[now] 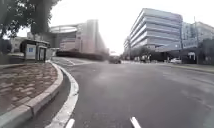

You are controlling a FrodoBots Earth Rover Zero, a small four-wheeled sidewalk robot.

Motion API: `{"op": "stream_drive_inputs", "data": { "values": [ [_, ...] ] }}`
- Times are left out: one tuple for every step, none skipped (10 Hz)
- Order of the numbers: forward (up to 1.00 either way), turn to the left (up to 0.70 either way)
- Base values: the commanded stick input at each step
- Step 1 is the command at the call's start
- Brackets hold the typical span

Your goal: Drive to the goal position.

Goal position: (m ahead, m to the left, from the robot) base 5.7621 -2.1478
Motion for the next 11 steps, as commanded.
{"op": "stream_drive_inputs", "data": {
  "values": [
    [0.70, 0.00],
    [0.70, 0.00],
    [0.70, 0.00],
    [0.70, 0.00],
    [0.70, 0.00],
    [0.70, 0.00],
    [0.70, 0.00],
    [0.70, 0.00],
    [0.70, 0.00],
    [0.70, 0.00],
    [0.70, 0.00]
  ]
}}
